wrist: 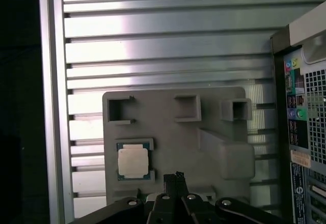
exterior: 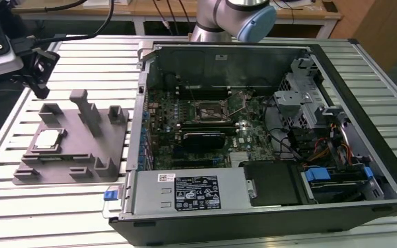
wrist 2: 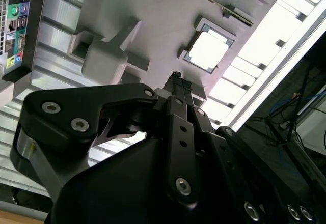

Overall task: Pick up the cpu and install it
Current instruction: 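Reach for the cpu, then pick up the cpu and move it towards the insertion slot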

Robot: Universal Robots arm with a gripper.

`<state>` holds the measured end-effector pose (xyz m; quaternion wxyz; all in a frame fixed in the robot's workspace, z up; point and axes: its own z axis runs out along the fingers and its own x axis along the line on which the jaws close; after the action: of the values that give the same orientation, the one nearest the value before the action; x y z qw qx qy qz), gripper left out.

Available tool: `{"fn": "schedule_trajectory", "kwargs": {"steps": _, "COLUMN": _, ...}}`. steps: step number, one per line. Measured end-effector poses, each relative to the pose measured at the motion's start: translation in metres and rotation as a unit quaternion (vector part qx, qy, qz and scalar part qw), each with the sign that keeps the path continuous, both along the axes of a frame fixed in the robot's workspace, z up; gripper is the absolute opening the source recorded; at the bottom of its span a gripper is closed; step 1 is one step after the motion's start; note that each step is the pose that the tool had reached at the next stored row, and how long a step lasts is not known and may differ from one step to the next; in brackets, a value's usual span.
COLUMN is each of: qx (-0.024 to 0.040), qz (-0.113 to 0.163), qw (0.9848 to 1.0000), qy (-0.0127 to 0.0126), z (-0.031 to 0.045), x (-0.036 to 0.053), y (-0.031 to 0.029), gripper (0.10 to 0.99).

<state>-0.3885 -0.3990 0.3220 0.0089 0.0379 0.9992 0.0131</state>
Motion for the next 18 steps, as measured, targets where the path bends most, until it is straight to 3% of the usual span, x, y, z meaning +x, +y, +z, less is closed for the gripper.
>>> {"fn": "schedule_trajectory", "kwargs": {"steps": 9, "qx": 0.0000, "qz": 0.000, "qw": 1.0000, "qy": 0.0042, "z": -0.0115, "x": -0.0040, "y": -0.0001, "gripper": 0.106}}
{"fn": "schedule_trajectory", "kwargs": {"steps": 18, "qx": 0.0000, "qz": 0.000, "qw": 1.0000, "qy": 0.0043, "z": -0.0138, "x": -0.0053, "y": -0.0001, "gripper": 0.106}}
